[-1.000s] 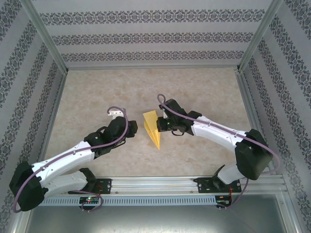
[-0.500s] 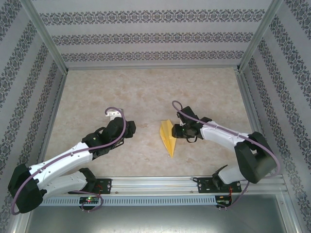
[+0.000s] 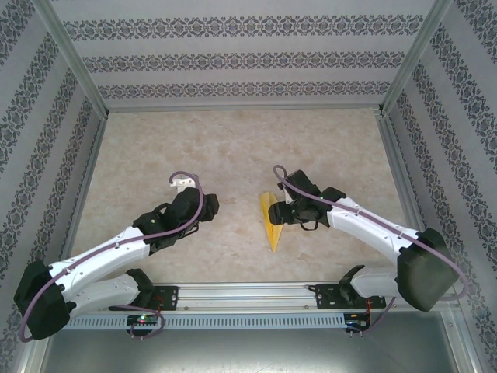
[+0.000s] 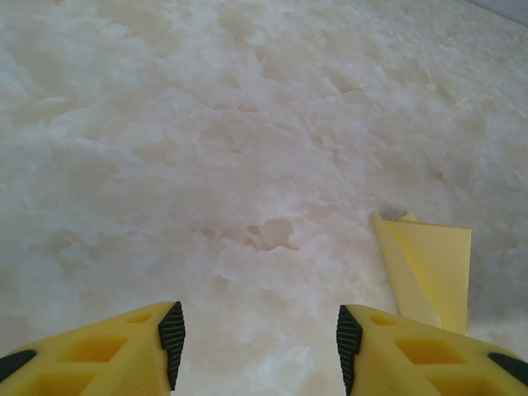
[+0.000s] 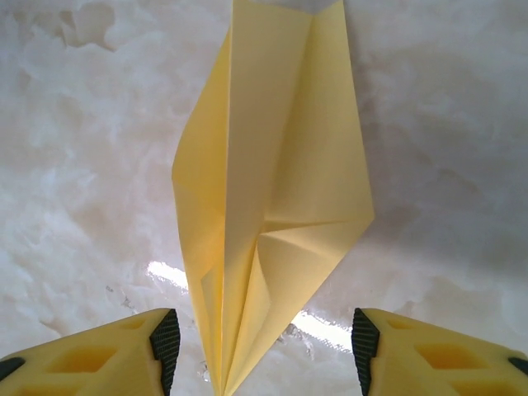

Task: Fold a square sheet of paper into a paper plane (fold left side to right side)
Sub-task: Pick up the paper plane at the center of the table.

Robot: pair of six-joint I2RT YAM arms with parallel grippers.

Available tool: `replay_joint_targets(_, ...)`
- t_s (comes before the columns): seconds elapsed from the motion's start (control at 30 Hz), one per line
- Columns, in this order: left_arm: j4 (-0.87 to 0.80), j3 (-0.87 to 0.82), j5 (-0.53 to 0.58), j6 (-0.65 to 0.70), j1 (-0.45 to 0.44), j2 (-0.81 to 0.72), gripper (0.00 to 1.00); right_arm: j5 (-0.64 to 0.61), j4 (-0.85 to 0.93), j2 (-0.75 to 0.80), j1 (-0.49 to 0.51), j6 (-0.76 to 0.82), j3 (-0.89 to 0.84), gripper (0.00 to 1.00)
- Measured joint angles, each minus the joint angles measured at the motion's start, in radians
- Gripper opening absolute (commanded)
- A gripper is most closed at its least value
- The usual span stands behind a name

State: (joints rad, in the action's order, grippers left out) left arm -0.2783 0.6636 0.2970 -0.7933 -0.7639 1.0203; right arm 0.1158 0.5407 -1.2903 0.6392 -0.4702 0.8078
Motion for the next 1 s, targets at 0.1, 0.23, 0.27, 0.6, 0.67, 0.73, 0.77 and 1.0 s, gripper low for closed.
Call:
replay_joint_targets(0.1,0.000,0.000,0.000,0.001,0.000,0.000,0.60,0.035,-0.002,-0.011,0.007,-0.017,-0.021,0.62)
replay_joint_targets(0.23,0.000,0.000,0.000,0.002,0.000,0.000,0.70,0.064,-0.014,-0.053,0.035,-0.032,-0.027,0.63)
replay_joint_targets(0.27,0.000,0.000,0.000,0.003,0.000,0.000,0.73,0.068,-0.018,-0.064,0.040,-0.035,-0.027,0.63)
replay_joint_targets(0.6,0.000,0.000,-0.001,0.009,0.000,0.000,0.83,0.077,-0.055,-0.158,0.060,-0.059,-0.027,0.51)
replay_joint_targets(0.67,0.000,0.000,-0.001,0.009,0.000,0.000,0.83,0.077,-0.061,-0.167,0.060,-0.061,-0.027,0.48)
replay_joint_targets(0.73,0.000,0.000,-0.001,0.010,0.000,0.000,0.83,0.077,-0.065,-0.175,0.060,-0.064,-0.027,0.45)
replay_joint_targets(0.77,0.000,0.000,-0.002,0.010,0.000,0.000,0.83,0.077,-0.066,-0.179,0.060,-0.065,-0.027,0.44)
replay_joint_targets(1.0,0.000,0.000,-0.001,0.011,0.000,0.000,0.83,0.076,-0.081,-0.217,0.077,-0.077,-0.025,0.35)
